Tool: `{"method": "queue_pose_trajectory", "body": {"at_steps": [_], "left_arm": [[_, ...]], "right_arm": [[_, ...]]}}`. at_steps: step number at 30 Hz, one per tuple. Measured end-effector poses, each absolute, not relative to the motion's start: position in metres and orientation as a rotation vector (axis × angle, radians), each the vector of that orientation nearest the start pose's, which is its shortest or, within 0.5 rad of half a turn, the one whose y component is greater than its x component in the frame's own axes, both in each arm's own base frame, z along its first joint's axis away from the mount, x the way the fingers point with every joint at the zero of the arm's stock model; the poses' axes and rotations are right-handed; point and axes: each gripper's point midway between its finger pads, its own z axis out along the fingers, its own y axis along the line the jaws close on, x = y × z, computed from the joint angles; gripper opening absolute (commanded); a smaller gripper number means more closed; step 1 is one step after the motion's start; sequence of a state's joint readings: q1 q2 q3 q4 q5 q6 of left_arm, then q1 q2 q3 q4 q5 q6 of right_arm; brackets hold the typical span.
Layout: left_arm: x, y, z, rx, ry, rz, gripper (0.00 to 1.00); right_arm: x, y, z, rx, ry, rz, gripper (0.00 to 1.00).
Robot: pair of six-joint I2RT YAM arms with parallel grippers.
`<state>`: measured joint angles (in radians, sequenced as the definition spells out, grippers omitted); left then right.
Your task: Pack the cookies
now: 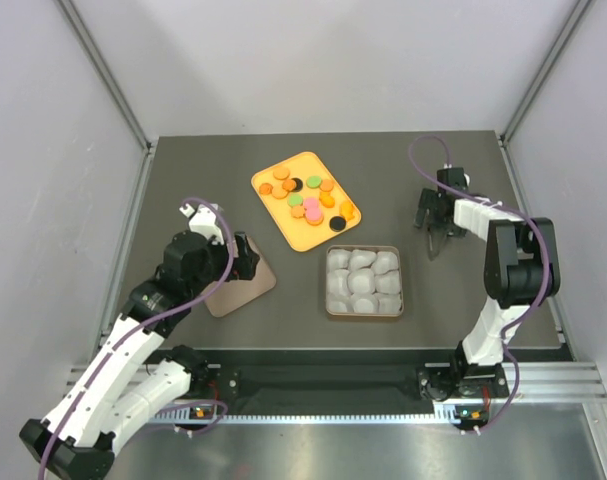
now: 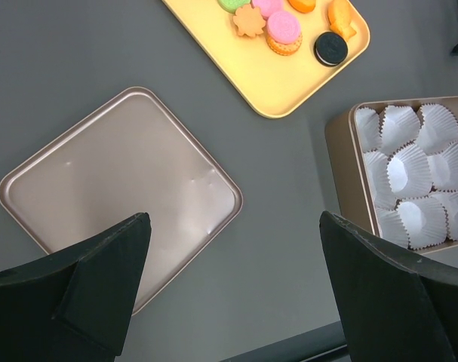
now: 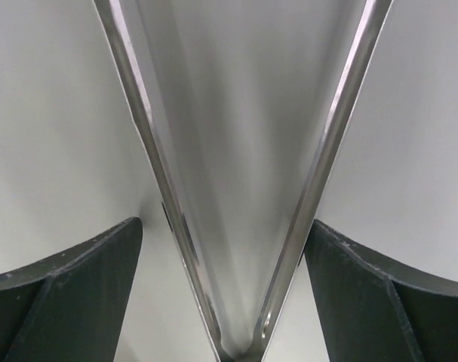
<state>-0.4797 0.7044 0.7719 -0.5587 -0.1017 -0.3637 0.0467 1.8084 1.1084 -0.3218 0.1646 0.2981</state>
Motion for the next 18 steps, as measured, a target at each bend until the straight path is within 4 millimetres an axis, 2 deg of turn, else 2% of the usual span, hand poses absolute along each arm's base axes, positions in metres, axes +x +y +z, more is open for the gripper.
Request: {"method": "queue_pose_trajectory", "body": {"at_steps": [4,9,14,16,18], "left_arm": [[0.233,-0.118,0.207,0.058,2.090,-0.412,0.99],[0.234,-0.118,0.204,0.059,2.102,-0.408,0.99],[0.235,-0.118,0.202,0.057,2.110,-0.401,0.99],[0.235,-0.117,0.201,0.055,2.111,-0.396,0.99],[0.236,-0.117,0.201,0.053,2.112,-0.392,0.99]], "right_arm": [[0.408,0.000,0.025,0.388,2.539,-0.094,0.79],[0.408,-0.001,0.025,0.392,2.539,-0.097,0.65],[0.407,0.002,0.028,0.386,2.554,-0.082,0.61],[0.407,0.003,0.036,0.380,2.558,-0.082,0.61],[0.408,0.007,0.052,0.362,2.544,-0.076,0.61]]}}
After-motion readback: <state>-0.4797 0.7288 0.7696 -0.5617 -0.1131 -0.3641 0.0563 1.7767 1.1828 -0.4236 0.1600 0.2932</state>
